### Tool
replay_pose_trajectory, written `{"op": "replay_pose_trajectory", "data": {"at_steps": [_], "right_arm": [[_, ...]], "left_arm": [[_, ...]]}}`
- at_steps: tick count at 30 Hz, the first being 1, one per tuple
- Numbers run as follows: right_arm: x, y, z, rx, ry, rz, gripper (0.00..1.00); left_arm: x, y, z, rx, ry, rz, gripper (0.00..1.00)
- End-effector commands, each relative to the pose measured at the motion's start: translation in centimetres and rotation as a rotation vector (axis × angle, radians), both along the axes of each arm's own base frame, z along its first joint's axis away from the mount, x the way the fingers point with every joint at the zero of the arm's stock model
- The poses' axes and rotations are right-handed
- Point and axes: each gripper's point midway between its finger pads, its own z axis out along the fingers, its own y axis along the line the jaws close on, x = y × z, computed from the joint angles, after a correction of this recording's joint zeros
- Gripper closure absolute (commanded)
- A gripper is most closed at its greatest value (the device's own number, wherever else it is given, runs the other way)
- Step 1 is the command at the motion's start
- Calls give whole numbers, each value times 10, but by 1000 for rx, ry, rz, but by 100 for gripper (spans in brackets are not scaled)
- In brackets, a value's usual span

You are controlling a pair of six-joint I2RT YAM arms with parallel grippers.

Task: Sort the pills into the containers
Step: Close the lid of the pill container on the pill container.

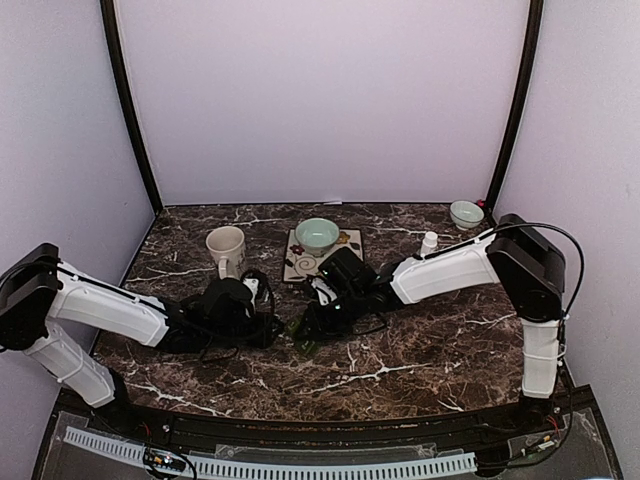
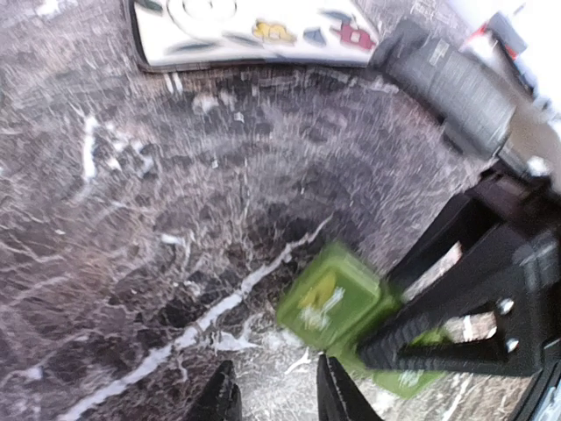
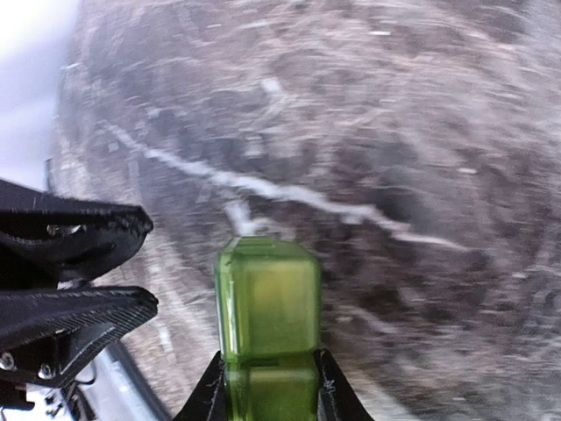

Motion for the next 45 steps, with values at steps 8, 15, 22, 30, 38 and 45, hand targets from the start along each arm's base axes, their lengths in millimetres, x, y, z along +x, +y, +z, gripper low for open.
{"op": "replay_pose_trajectory", "data": {"at_steps": [8,15,22,30,38,45], "right_arm": [[-7,16,5,59,49,68,63],[3,6,-6,6,12,37,57],[18,-12,-10,-77,-46,0,57],[27,-25,-14,-131,-80,-25,58],[34,-36,-6,-170,-148,-50,59],[46,-48,22,-172,-256,-97,58]], "left_arm": [[1,22,13,-3,-51,65,67],[1,24,13,4,-53,65,67],[0,26,12,5,-52,68,67],[-1,25,10,0,-45,61,67],[-12,21,8,-8,-20,8,69],[-12,37,3,64,-37,52,69]]}}
